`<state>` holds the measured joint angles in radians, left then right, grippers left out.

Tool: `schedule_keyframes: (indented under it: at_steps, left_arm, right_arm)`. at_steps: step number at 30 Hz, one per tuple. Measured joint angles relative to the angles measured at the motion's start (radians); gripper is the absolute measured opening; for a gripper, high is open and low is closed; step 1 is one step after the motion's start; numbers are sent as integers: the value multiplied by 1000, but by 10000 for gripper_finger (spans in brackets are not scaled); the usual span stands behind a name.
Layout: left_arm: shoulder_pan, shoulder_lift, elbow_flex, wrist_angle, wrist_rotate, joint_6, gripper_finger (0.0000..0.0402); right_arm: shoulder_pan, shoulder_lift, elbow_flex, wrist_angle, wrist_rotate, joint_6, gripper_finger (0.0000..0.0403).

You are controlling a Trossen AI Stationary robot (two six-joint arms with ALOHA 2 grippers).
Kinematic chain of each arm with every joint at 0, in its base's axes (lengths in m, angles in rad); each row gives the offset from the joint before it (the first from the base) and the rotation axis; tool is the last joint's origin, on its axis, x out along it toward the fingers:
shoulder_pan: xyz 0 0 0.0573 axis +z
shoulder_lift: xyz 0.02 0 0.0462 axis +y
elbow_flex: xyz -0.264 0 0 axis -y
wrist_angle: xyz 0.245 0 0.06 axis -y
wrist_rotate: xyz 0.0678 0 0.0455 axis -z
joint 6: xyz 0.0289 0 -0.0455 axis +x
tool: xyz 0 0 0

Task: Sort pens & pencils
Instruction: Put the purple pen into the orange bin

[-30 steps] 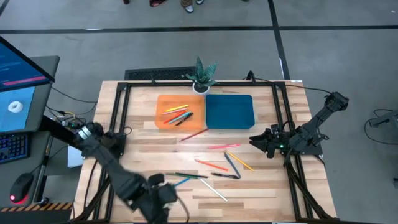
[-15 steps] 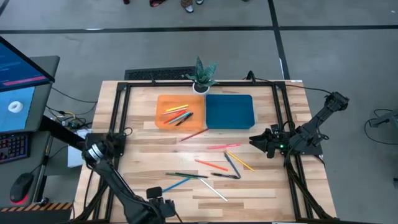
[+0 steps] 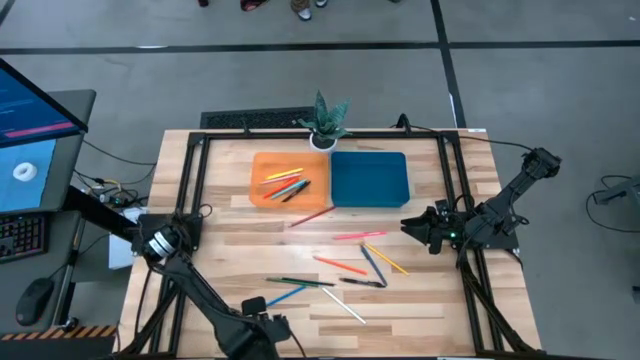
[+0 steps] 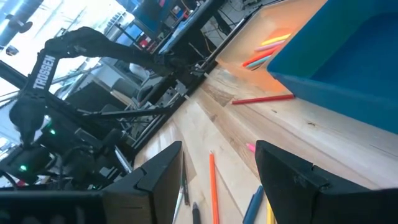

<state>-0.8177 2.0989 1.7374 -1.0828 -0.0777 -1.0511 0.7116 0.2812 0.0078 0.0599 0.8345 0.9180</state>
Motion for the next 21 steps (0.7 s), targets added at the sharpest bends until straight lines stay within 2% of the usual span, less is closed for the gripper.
schedule_keyframes:
  at_steps: [4,10,15,21]
  left_arm:
    - [-2,-39,-44,36,-37,25,174]
    - [-10,-108,-236,227,-24,-6,174]
    - [-13,-120,-286,193,-28,41,174]
    - [-12,-120,-357,280,10,85,174]
  right_arm:
    - [0,0,0,0,0,0,225]
    - [0,0,0,0,0,0,225]
    - [0,0,0,0,0,0,225]
    - [0,0,0,0,-8,0,225]
